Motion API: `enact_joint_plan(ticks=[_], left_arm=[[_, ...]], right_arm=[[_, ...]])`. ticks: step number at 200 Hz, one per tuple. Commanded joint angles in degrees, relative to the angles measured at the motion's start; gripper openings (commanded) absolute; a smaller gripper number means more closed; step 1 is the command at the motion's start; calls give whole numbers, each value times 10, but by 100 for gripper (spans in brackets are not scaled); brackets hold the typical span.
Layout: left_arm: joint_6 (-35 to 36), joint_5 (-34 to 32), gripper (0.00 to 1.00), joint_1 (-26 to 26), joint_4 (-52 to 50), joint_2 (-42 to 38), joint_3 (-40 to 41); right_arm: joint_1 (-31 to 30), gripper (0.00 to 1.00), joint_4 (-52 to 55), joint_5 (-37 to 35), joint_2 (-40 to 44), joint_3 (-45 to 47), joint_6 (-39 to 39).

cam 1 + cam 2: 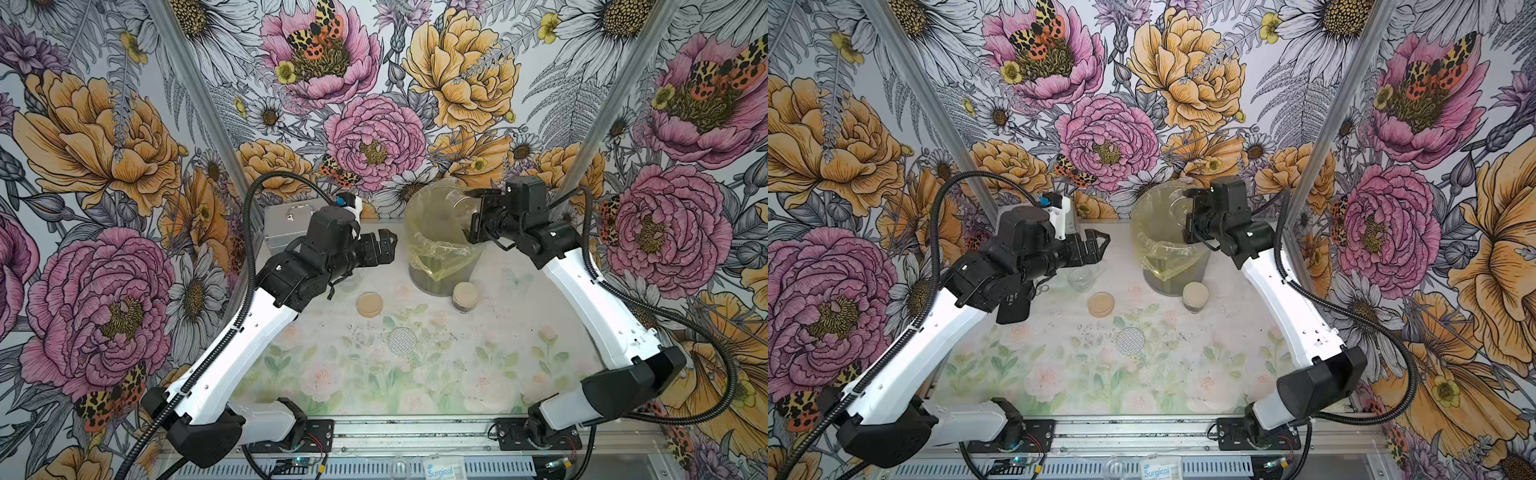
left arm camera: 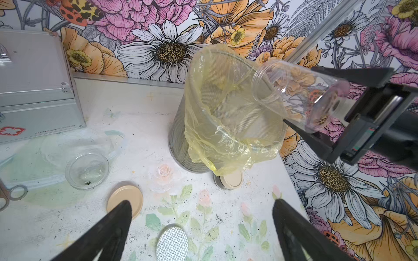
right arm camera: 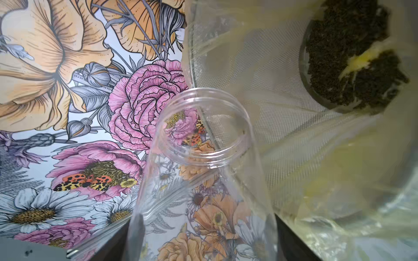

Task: Empty moldy tea leaves from jars
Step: Pour the moldy tea leaves from the jar into the trash bin.

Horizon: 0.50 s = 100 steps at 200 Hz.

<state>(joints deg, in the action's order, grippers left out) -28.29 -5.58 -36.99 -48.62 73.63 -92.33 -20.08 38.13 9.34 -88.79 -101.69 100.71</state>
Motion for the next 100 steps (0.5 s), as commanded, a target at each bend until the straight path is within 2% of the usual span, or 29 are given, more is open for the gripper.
enact_joint_plan(ticks=[1, 24, 38, 59, 79, 100], left_arm=[[-27, 20, 99, 14, 1, 9, -27], [-48, 70, 99, 51, 1, 18, -71], [-52, 91, 99, 67, -2, 25, -101], [-79, 129, 99, 84, -10, 37, -144], [-130, 164, 99, 95, -9, 42, -162], [-181, 199, 99, 107, -8, 47, -170]], right_arm=[[-2, 0, -7, 67, -36, -74, -225], [-1, 0, -9, 177, -60, -115, -441], [-2, 0, -9, 211, -47, -109, -561], [-5, 0, -10, 201, -9, -81, -717], [-16, 0, -43, 158, 47, -15, -878], [-18, 0, -144, 158, 105, 97, -969]])
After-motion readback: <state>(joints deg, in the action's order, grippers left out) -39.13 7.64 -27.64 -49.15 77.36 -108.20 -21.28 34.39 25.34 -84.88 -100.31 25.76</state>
